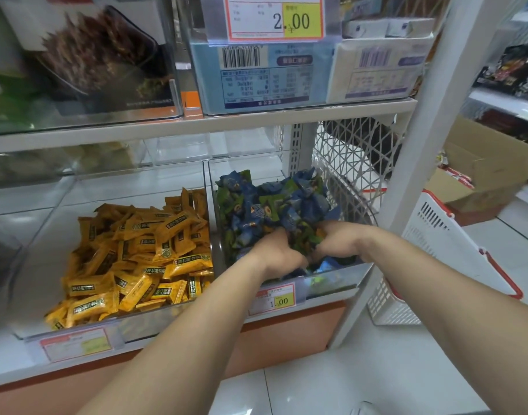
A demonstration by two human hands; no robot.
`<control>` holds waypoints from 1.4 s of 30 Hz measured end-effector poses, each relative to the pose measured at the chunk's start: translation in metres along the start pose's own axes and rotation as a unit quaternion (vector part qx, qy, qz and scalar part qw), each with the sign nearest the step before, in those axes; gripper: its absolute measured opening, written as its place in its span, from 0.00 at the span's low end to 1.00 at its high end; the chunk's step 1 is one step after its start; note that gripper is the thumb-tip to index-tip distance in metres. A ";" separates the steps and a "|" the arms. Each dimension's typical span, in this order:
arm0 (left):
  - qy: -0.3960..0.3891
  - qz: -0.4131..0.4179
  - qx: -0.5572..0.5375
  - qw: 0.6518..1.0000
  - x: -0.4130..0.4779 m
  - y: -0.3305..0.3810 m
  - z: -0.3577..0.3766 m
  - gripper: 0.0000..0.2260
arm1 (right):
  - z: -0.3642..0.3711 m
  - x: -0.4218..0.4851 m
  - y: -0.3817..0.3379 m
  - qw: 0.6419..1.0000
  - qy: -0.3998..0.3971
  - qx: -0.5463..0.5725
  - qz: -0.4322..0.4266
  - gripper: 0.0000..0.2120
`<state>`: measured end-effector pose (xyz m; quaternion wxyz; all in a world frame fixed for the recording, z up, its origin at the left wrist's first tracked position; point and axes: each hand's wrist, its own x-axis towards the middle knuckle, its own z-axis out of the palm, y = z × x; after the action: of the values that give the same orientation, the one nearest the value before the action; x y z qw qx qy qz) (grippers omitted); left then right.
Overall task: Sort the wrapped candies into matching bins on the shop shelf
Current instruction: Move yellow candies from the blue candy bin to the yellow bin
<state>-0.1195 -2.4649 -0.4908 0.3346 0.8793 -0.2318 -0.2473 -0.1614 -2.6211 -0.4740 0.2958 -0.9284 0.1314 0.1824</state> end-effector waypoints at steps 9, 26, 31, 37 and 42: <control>0.052 0.038 -0.216 0.974 -0.009 -0.007 -0.004 0.30 | -0.004 -0.006 0.009 0.950 0.083 0.298 -0.047 0.10; 0.201 0.135 -0.146 0.959 -0.025 -0.005 -0.014 0.26 | -0.006 -0.014 -0.019 0.850 0.055 0.523 -0.035 0.14; 0.213 0.145 -0.128 0.958 -0.028 -0.008 -0.011 0.21 | -0.009 -0.012 -0.009 0.898 0.056 0.430 -0.071 0.09; 0.211 0.154 -0.139 0.955 -0.029 -0.008 -0.015 0.11 | -0.016 -0.012 -0.003 0.926 0.094 0.358 -0.074 0.16; 0.286 0.134 -0.155 0.936 -0.029 0.004 -0.014 0.07 | -0.020 -0.012 -0.007 0.945 0.165 0.258 -0.112 0.11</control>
<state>-0.1340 -2.4446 -0.4703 0.5489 0.8110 -0.2005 0.0285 -0.1647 -2.6259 -0.4505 0.5181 -0.8460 0.1166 -0.0476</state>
